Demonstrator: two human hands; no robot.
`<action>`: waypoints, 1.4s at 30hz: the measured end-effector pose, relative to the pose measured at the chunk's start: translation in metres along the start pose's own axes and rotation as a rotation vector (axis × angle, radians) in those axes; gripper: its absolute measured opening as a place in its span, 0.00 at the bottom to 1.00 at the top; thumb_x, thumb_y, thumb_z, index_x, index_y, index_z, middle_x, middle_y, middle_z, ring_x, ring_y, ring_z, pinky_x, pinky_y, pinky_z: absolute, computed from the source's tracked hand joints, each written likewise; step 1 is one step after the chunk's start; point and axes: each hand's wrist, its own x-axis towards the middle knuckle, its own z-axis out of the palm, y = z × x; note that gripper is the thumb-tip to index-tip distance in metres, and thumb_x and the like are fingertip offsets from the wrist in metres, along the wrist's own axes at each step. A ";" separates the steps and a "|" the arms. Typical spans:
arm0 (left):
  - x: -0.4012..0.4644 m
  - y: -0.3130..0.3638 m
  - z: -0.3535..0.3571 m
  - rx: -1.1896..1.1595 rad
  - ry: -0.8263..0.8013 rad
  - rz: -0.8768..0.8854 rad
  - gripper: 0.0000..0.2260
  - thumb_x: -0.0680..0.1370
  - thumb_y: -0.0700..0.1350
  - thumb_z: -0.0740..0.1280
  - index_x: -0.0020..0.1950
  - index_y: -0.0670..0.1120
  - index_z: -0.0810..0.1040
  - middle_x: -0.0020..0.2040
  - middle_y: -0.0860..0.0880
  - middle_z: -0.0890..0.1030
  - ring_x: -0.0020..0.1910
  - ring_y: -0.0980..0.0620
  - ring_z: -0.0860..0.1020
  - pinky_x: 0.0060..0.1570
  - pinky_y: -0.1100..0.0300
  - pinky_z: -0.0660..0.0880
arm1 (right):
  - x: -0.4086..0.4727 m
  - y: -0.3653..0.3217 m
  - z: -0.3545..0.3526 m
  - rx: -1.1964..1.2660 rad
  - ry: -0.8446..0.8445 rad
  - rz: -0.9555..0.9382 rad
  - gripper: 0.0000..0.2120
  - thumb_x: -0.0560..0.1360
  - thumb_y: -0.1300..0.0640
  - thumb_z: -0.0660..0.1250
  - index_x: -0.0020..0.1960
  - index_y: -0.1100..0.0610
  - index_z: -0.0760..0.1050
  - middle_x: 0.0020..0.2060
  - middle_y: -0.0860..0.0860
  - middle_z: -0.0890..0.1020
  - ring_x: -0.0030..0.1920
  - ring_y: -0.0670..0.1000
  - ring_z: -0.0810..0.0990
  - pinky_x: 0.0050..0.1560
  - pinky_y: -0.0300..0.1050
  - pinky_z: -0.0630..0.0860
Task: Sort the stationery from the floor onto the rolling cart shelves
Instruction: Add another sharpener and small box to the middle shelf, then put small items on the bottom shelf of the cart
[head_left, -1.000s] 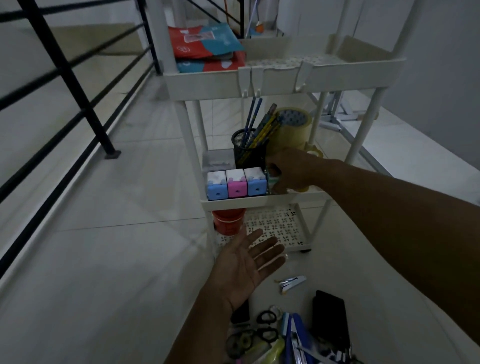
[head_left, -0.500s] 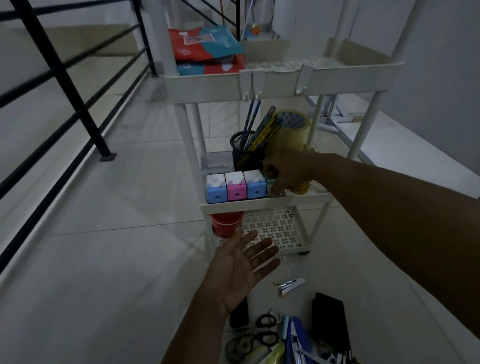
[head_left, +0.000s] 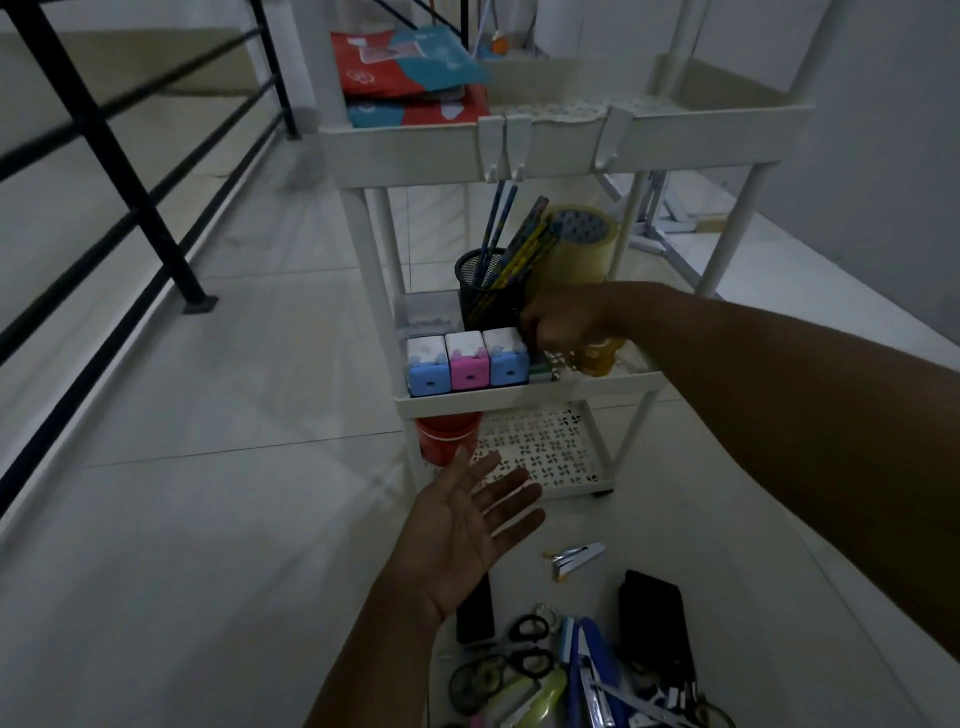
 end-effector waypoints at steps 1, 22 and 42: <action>0.001 0.000 0.000 -0.003 0.003 -0.004 0.27 0.73 0.55 0.68 0.67 0.42 0.73 0.59 0.37 0.80 0.57 0.38 0.80 0.54 0.41 0.77 | 0.001 0.001 0.000 0.010 0.018 -0.008 0.07 0.75 0.64 0.60 0.48 0.62 0.76 0.42 0.52 0.77 0.40 0.51 0.72 0.35 0.39 0.68; 0.047 -0.082 -0.044 1.121 0.456 -0.216 0.19 0.79 0.47 0.65 0.67 0.39 0.72 0.60 0.41 0.76 0.56 0.44 0.76 0.57 0.50 0.75 | -0.137 0.041 0.136 0.438 0.559 -0.168 0.06 0.71 0.66 0.63 0.47 0.66 0.75 0.49 0.60 0.82 0.54 0.56 0.81 0.56 0.49 0.77; 0.034 -0.155 -0.130 2.080 -0.025 -0.115 0.41 0.73 0.45 0.71 0.79 0.46 0.49 0.73 0.44 0.61 0.71 0.45 0.60 0.66 0.55 0.63 | -0.047 0.074 0.359 -0.073 0.022 0.107 0.37 0.73 0.63 0.67 0.77 0.54 0.53 0.76 0.56 0.55 0.75 0.58 0.55 0.71 0.62 0.57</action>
